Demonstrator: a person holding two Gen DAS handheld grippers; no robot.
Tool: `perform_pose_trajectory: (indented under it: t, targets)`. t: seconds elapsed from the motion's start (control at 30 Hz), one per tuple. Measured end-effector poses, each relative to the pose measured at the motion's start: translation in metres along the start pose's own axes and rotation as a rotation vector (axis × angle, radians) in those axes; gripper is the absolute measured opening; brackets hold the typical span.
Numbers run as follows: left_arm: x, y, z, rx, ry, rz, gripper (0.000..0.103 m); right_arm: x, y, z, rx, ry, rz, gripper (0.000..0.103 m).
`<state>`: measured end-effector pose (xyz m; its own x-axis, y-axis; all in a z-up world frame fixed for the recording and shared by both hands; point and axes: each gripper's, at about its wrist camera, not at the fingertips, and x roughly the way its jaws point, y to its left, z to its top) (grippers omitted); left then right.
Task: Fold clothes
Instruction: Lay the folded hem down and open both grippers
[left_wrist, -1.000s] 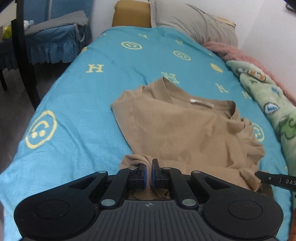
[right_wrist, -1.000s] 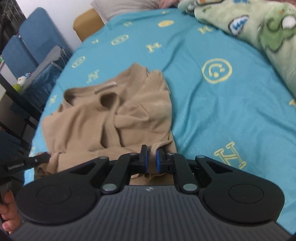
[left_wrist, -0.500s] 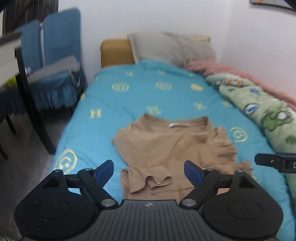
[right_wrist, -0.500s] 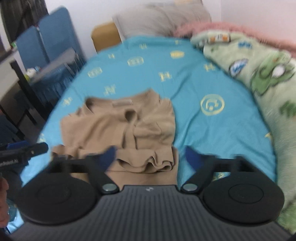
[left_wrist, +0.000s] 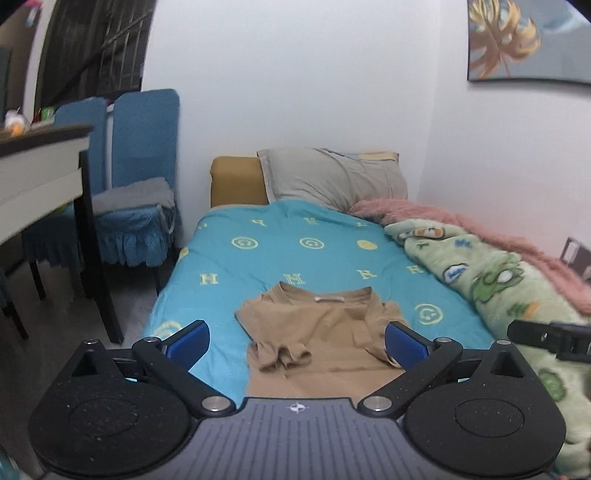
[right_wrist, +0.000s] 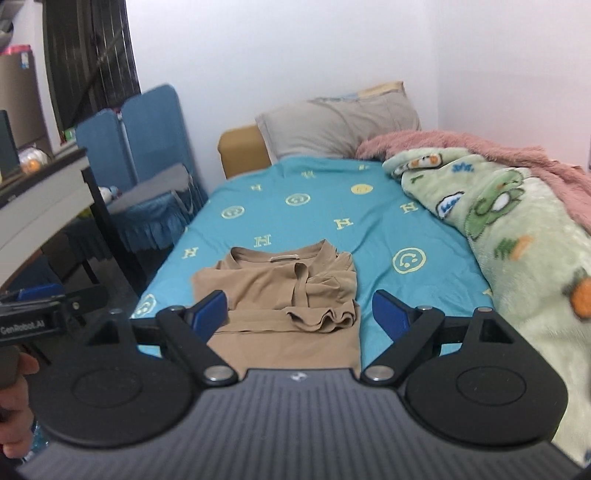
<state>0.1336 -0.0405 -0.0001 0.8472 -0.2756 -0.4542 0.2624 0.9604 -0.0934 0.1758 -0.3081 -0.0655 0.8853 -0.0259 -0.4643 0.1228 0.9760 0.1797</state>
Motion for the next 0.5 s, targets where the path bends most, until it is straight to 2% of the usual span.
perform_pose_trajectory:
  t: [0.13, 0.3, 0.4, 0.5]
  targets:
    - [-0.028, 0.001, -0.025, 0.014, -0.039, 0.018, 0.102, -0.018, 0.009, -0.03, -0.033, -0.02, -0.013, 0.087]
    - [-0.042, 0.001, -0.05, 0.049, -0.069, 0.031, 0.102, -0.021, 0.017, -0.042, -0.065, -0.039, -0.019, 0.087]
    - [-0.039, 0.008, -0.058, 0.022, -0.04, 0.018, 0.102, -0.02, 0.02, -0.045, -0.077, -0.049, -0.03, 0.087]
    - [-0.026, 0.022, -0.062, -0.082, 0.031, -0.022, 0.102, -0.022, 0.022, -0.048, -0.083, -0.048, -0.036, 0.087]
